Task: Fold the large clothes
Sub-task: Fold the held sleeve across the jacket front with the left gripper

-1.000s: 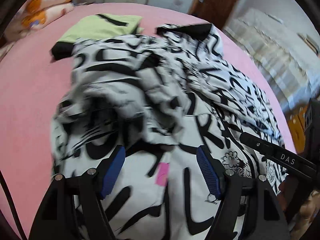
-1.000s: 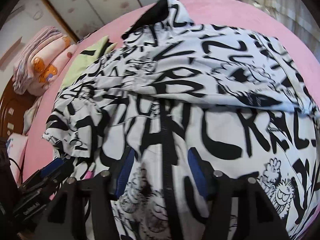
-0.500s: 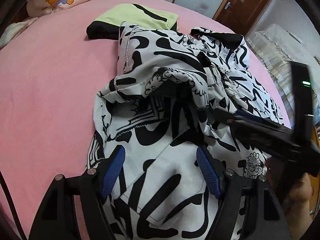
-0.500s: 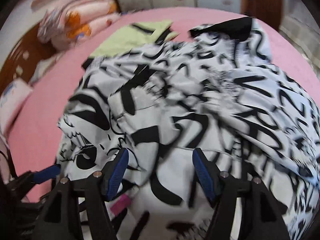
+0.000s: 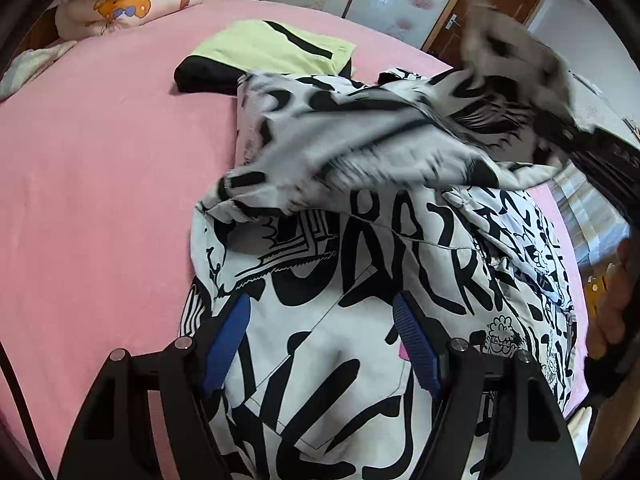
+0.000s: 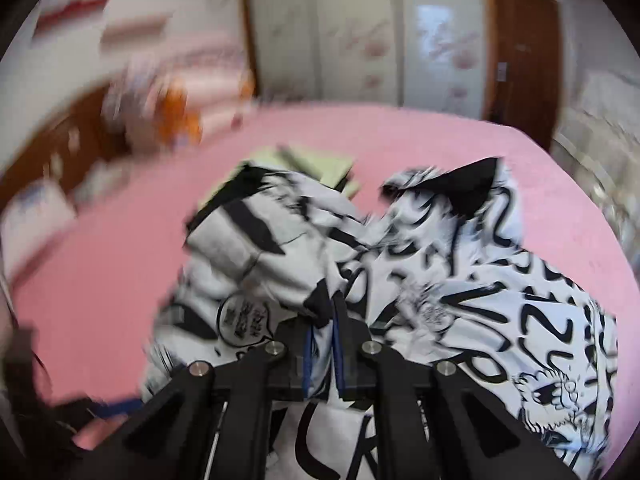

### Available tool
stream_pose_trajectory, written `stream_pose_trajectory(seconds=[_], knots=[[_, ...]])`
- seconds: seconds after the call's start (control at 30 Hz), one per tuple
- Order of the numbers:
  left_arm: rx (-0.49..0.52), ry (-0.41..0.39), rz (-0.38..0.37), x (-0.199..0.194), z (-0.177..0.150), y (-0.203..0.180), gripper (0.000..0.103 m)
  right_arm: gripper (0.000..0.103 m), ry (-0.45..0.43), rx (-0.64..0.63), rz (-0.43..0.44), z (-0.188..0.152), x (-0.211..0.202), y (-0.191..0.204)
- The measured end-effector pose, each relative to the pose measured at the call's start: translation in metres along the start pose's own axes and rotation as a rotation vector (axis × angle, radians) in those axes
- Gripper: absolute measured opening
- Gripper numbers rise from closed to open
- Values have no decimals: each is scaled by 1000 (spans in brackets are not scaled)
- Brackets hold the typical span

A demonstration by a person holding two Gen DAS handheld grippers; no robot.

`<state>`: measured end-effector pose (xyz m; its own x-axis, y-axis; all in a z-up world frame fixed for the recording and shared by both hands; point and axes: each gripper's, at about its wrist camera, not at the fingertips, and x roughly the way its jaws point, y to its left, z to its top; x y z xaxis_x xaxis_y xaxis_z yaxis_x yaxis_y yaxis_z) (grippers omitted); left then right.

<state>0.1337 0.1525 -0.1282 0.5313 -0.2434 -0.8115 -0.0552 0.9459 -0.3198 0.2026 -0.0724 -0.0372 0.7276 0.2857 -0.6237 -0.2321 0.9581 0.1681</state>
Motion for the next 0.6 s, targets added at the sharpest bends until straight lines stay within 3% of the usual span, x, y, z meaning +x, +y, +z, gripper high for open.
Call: stream_pose_trajectory(seconds=[0.07,0.1,0.17,0.23,0.33,0.6], knots=[[6,1,-6,0,-1,-3,72,17,44,144,-40,-14,-1,-37],[9,2,-8,0,-1,-4,72,34,116,219,-77,-31,7,-61],[14,10,-8,2,-2,-7,72,56,225,298,-116,-58,19,-88],[16,14,-10,3,-3,-8,72,56,335,381,-112,-88,27,-115],[28,19,1,4,-1,-9,72,56,349,415,-116,-103,18,-133],[131,-8,50,15,54,-1,73,56,291,339,-96,-55,28,-152]])
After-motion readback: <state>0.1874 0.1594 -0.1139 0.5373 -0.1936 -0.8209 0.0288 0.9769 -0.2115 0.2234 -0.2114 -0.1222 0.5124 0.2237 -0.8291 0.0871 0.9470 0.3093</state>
